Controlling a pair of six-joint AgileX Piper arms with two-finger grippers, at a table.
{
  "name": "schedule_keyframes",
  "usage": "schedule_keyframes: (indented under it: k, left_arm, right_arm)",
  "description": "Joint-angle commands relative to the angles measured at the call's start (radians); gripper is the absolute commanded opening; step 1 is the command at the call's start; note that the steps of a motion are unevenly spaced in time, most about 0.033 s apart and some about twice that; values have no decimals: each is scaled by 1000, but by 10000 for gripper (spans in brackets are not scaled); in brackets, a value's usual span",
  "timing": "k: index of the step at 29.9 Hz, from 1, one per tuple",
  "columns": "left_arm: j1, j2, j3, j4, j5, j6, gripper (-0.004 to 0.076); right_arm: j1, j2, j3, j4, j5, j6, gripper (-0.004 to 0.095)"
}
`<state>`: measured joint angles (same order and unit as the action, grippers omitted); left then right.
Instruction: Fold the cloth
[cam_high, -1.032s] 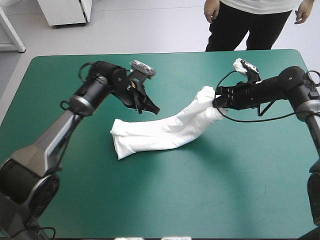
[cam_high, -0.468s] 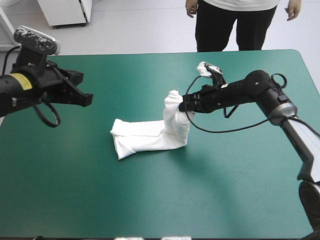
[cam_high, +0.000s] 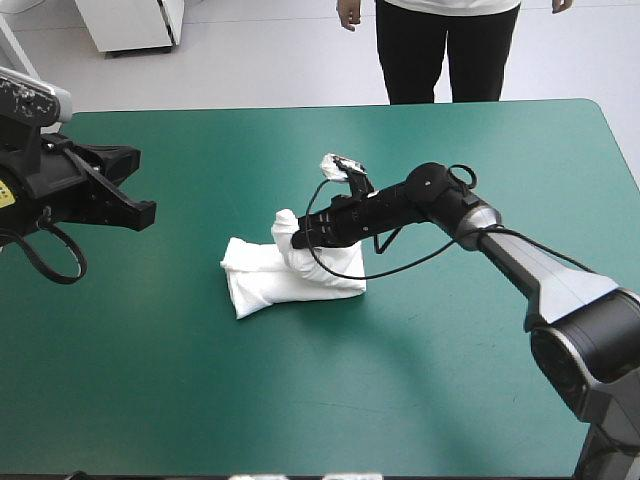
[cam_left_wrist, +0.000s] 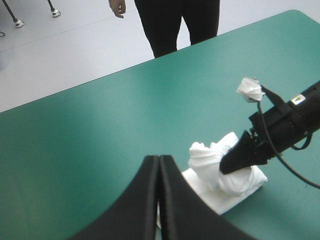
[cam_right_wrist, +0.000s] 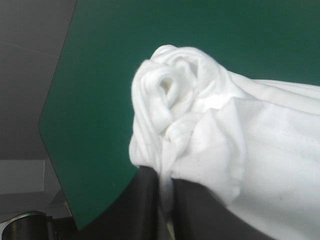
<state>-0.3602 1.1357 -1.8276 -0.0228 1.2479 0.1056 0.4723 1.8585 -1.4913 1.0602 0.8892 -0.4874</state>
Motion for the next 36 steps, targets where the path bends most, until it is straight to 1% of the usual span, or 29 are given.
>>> schedule_keyframes:
  k: [1, 2, 6, 8, 9, 12, 14, 20, 23, 25, 29, 33, 36]
  left_arm:
    - [1, -14, -23, 0, 20, -13, -10]
    - [1, -14, -23, 0, 27, -13, -10]
    - [1, -14, -23, -3, 34, -13, -10]
    - [1, -14, -23, -3, 34, -13, -10]
    - [1, -14, -23, -3, 34, -13, -10]
    - [1, -14, -23, 1, 34, -13, -10]
    - [1, -14, -23, 3, 34, -13, -10]
    - [1, -18, -23, -1, 39, -16, -10]
    - [1, -20, -23, -22, 39, -16, -10]
    - [1, -24, -23, -44, 39, -16, -10]
    - [1, -24, -23, -74, 39, -21, -10]
    - [1, -24, -23, -87, 39, -12, -9]
    - [1, -24, -23, -87, 39, -10, -8]
  right_arm:
    - [30, 6, -122, 76, 34, -51, 72]
    - [39, 24, -157, 70, 58, -51, 132]
    - [50, 81, -272, 40, 121, -22, 425]
    - [50, 91, -308, 3, 130, -4, 525]
    - [50, 93, -318, -11, 135, -4, 545]
    - [48, 93, -344, -51, 155, 0, 550]
    - [37, 87, -360, -103, 164, 28, 550]
    - [-15, 54, -386, -293, 259, 138, 550]
    - [-53, 19, -386, -427, 309, 209, 550]
    - [-83, -9, -386, -481, 333, 243, 550]
    - [-126, -54, -382, -525, 347, 276, 550]
    - [-134, -60, -377, -544, 347, 299, 551]
    - [-134, -56, -331, -546, 315, 301, 551]
